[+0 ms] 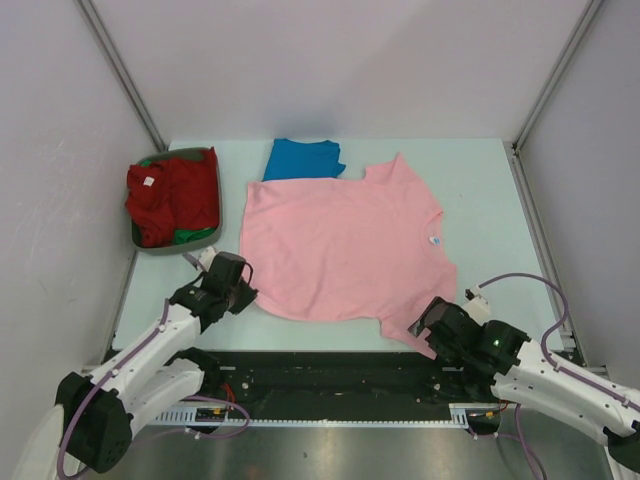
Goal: Fold and stack the t-shirts
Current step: Fold the tshirt
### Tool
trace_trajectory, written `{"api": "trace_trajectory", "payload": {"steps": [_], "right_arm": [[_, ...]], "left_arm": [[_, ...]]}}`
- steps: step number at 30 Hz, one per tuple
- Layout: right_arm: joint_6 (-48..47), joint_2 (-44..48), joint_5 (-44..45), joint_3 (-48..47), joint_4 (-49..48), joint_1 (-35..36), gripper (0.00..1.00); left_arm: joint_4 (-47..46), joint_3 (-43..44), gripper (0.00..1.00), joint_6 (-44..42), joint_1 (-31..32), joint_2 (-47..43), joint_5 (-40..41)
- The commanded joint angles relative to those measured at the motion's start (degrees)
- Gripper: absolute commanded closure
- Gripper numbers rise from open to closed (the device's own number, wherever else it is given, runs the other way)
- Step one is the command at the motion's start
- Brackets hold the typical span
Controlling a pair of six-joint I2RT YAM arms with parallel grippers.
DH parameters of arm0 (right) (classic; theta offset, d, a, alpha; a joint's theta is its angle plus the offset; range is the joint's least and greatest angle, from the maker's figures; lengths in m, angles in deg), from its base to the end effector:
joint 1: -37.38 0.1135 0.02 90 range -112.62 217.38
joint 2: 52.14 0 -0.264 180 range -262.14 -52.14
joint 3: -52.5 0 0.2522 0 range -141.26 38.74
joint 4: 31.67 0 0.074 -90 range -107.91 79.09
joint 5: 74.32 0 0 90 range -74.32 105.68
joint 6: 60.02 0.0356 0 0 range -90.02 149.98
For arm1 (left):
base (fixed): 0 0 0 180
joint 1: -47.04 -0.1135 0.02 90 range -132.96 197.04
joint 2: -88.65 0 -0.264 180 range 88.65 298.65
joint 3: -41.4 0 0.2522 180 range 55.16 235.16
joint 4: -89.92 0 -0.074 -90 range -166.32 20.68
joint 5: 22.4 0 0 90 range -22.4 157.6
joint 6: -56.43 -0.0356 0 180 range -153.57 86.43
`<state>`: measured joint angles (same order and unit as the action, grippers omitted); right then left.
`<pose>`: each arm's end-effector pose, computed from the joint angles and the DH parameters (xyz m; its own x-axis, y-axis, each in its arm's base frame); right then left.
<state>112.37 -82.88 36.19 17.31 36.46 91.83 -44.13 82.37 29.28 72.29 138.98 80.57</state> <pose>0.0637 0.0677 0.1718 -0.7348 0.5685 -0.3700 0.4276 0.8117 0.3979 0.1501 -0.0620 0.1863 -0.6064 -0.6727 -0.4239 -0.5248 0.7392 -0.4222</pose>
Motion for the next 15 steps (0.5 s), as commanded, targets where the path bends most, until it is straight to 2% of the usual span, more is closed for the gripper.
{"api": "trace_trajectory", "payload": {"steps": [1,15], "right_arm": [[13.0,2.3,2.8,1.8,4.2,3.0,0.04],[25.1,-1.5,7.8,0.5,9.3,13.3,0.08]], "left_arm": [[-2.6,2.9,1.00,-3.3,0.1,1.4,-0.8],[-7.4,0.7,1.00,-4.6,-1.3,5.1,-4.3]]}}
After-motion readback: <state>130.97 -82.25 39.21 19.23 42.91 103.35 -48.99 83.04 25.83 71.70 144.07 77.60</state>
